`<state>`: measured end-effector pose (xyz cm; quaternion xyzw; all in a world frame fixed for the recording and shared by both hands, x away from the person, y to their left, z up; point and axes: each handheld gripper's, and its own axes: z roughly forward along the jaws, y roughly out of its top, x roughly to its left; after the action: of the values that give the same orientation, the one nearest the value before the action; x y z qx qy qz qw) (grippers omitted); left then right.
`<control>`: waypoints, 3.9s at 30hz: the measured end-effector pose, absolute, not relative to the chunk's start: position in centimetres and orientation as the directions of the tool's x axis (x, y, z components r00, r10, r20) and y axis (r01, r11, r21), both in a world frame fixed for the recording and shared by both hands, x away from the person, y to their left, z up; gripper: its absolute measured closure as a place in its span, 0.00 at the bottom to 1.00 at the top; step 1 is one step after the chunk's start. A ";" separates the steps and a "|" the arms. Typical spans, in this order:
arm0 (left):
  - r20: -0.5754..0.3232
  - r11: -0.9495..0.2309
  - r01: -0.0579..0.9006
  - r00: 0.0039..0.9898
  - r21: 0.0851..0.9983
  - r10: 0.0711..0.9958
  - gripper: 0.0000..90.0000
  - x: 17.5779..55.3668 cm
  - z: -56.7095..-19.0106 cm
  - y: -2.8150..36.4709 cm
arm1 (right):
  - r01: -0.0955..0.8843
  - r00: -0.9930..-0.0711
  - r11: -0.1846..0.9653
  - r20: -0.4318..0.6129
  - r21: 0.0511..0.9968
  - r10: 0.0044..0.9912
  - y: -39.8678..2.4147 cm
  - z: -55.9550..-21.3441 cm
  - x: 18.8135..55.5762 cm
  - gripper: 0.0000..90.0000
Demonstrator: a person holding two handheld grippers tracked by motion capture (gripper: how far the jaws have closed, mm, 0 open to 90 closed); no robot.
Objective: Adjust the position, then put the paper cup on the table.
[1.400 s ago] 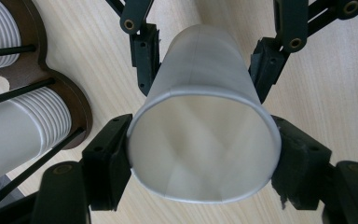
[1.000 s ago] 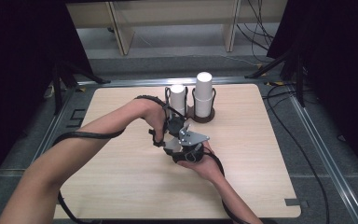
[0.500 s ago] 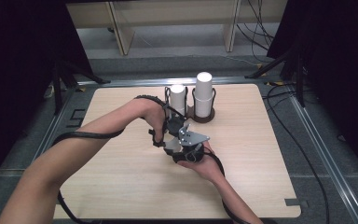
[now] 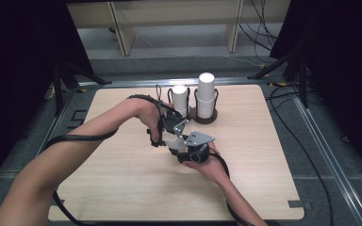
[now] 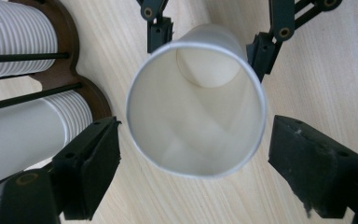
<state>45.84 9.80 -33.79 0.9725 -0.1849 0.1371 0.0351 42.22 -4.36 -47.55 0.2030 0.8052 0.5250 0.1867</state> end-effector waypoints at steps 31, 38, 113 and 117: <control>0.429 -0.921 -0.290 0.889 0.261 -0.159 0.16 45.3 -35.9 14.6 | 0.196 -0.771 0.271 -0.023 0.942 0.637 -8.9 -47.0 41.7 0.39; 0.475 -0.901 -0.233 0.879 0.365 -0.035 0.16 44.8 -36.8 15.9 | 0.204 -0.731 0.239 -0.015 0.949 0.682 -10.8 -46.9 41.7 0.39; 0.413 -0.669 0.046 0.754 0.742 0.511 0.15 40.0 -45.3 21.5 | 0.276 -0.403 0.096 0.024 0.956 0.915 -20.6 -47.1 45.5 0.39; 0.377 -0.631 0.075 0.745 0.772 0.550 0.15 39.6 -46.1 21.8 | 0.310 -0.384 0.122 0.007 0.943 0.923 -20.8 -47.3 46.2 0.39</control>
<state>39.62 21.78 -46.14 0.8495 0.1840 0.3062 0.3884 46.16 -20.78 -47.26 0.4547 0.6780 0.4821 0.3181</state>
